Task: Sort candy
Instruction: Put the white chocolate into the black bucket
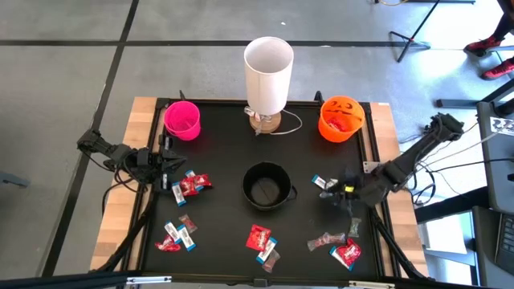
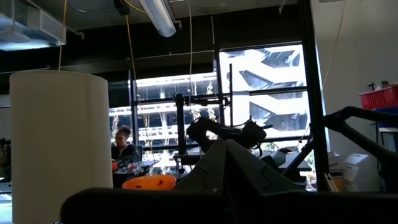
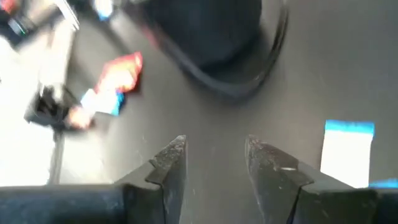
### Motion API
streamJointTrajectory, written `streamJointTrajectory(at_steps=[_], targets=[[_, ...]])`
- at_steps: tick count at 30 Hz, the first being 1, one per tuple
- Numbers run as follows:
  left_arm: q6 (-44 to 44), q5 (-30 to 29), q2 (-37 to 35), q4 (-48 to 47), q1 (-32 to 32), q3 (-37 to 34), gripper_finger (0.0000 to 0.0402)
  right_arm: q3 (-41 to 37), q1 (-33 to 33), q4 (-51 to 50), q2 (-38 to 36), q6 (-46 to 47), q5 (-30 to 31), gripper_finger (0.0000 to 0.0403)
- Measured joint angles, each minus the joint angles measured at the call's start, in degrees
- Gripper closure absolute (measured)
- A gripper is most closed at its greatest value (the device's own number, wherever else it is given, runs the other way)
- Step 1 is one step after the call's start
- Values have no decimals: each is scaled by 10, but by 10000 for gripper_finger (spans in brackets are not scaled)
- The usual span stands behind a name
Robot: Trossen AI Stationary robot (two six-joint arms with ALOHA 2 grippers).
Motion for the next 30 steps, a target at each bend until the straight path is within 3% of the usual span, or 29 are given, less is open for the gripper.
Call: streamJointTrajectory(at_steps=[6, 15, 30], targets=[[0, 0, 0, 0, 0, 0, 398, 0, 28, -56, 65, 56, -19, 244], [0, 0, 0, 0, 0, 0, 398, 0, 27, -69, 150, 57, -50, 244], [0, 0, 0, 0, 0, 0, 398, 0, 27, -65, 185, 64, -45, 244]])
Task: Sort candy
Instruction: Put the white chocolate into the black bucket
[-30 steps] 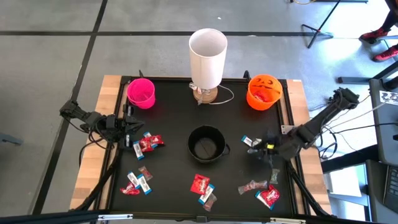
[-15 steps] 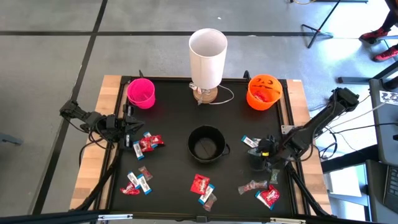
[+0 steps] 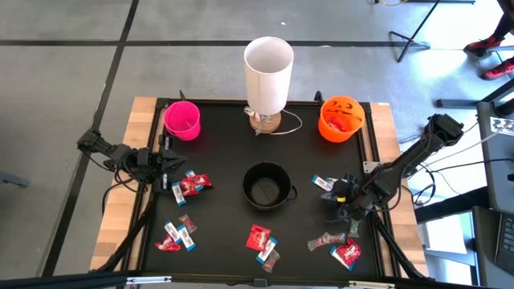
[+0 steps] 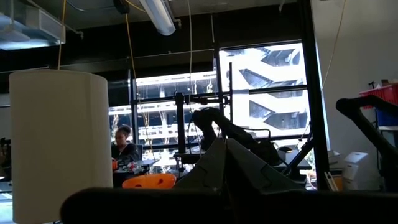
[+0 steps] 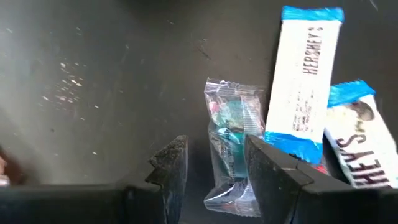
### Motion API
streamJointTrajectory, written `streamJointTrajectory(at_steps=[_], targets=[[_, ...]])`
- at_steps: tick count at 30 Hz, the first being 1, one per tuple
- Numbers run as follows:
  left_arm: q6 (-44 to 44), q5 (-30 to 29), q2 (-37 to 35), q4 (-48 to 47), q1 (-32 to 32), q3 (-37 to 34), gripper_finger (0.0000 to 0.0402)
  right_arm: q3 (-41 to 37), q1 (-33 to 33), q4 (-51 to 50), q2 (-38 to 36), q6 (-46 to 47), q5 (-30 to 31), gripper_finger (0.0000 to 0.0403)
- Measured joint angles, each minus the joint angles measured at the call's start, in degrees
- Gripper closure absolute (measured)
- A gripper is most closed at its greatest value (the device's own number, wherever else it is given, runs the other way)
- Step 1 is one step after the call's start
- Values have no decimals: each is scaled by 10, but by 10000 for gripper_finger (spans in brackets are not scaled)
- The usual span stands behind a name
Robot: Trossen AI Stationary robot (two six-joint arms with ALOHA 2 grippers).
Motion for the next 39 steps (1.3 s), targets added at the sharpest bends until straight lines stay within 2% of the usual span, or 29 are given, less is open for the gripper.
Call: streamJointTrajectory(at_steps=[9, 17, 24, 30, 34, 39], targets=[[0, 0, 0, 0, 0, 0, 398, 1, 0, 11, 0, -3, 16, 244], [0, 0, 0, 0, 0, 0, 398, 27, 0, -7, 0, -38, 91, 244], [0, 0, 0, 0, 0, 0, 398, 28, 0, -76, 0, 39, 161, 244], [0, 0, 0, 0, 0, 0, 398, 13, -1, -51, 5, 48, 191, 244], [0, 0, 0, 0, 0, 0, 398, 1, -24, -52, 16, 48, 187, 244], [0, 0, 0, 0, 0, 0, 398, -14, -82, -11, 32, 19, 150, 244]])
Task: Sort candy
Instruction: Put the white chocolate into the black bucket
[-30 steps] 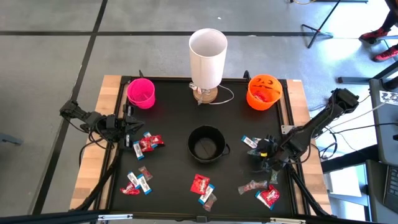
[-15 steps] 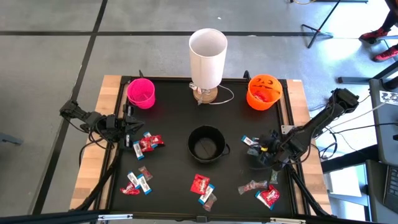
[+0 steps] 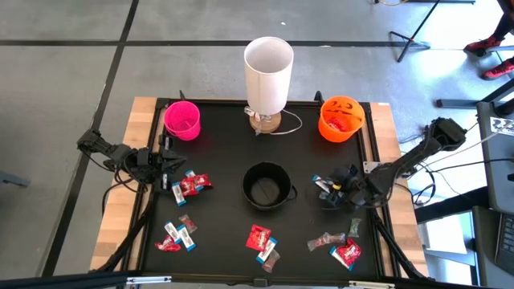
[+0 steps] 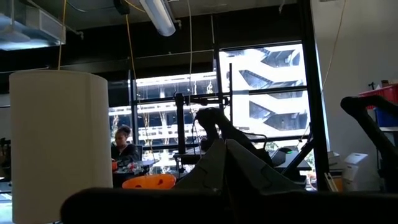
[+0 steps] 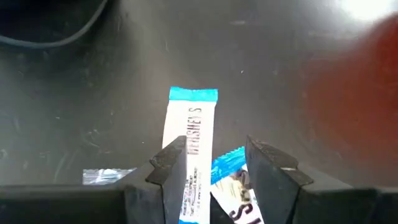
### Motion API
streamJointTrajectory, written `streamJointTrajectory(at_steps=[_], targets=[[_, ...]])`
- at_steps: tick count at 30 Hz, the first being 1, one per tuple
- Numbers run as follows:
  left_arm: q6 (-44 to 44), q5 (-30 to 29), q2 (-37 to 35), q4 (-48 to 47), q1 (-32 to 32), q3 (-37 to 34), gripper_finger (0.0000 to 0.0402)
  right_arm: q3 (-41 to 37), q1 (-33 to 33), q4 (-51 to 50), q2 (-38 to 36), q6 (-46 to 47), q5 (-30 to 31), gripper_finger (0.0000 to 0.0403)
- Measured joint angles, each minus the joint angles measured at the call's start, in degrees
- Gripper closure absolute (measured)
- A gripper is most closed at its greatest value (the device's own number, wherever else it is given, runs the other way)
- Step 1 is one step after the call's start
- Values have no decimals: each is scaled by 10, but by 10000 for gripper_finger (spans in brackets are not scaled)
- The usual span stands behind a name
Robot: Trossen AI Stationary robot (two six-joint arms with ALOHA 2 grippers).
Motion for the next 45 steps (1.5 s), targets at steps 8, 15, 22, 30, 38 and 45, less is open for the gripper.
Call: streamJointTrajectory(at_steps=[8, 15, 22, 30, 38, 45], targets=[[0, 0, 0, 0, 0, 0, 398, -7, -80, 80, 19, -100, -61, 244], [0, 0, 0, 0, 0, 0, 398, -6, -125, 84, 44, -128, -108, 244], [0, 0, 0, 0, 0, 0, 398, -5, -128, 95, 58, -127, -102, 244], [0, 0, 0, 0, 0, 0, 398, 1, -129, 102, 59, -128, -100, 266], [0, 0, 0, 0, 0, 0, 398, 17, -129, 102, 59, -130, -100, 339], [0, 0, 0, 0, 0, 0, 398, 47, -129, 100, 57, -149, -117, 364]])
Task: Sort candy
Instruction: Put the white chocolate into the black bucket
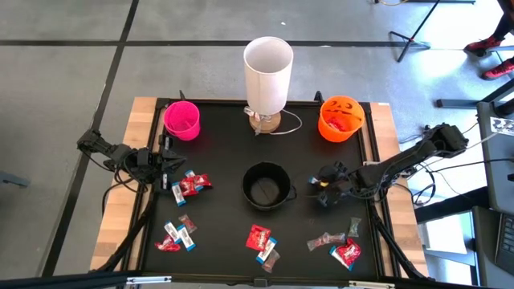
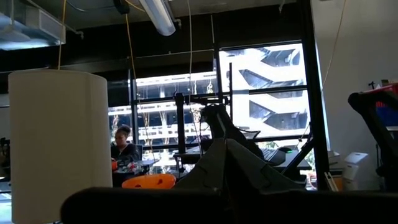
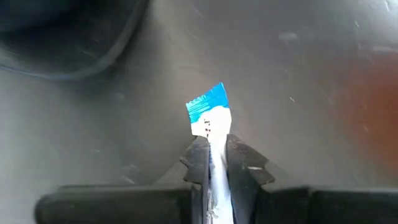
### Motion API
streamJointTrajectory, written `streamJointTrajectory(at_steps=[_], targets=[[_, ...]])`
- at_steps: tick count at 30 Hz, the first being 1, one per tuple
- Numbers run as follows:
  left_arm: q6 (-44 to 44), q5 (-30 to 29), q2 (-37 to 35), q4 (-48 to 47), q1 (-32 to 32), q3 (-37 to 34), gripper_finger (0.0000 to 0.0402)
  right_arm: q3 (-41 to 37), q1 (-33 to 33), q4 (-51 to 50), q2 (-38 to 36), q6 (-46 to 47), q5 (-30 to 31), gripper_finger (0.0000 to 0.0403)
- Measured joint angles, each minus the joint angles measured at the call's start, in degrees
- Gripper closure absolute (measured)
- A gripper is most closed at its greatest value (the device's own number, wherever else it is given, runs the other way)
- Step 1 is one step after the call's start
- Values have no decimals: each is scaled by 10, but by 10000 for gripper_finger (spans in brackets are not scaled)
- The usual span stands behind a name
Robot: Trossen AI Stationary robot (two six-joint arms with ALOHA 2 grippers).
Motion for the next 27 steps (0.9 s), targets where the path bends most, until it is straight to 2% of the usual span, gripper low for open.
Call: streamJointTrajectory(at_steps=[9, 12, 15, 17, 21, 27], targets=[[0, 0, 0, 0, 0, 0, 398, 96, 0, -8, -7, -89, 3, 372], [0, 0, 0, 0, 0, 0, 398, 157, 0, -70, -7, -131, 10, 372], [0, 0, 0, 0, 0, 0, 398, 232, 0, -143, -7, -159, 46, 372], [0, 0, 0, 0, 0, 0, 398, 276, 0, -153, -8, -178, 67, 371], [0, 0, 0, 0, 0, 0, 398, 331, 0, -91, -8, -248, 76, 370], [0, 0, 0, 0, 0, 0, 398, 338, 1, 59, -3, -341, 45, 369]])
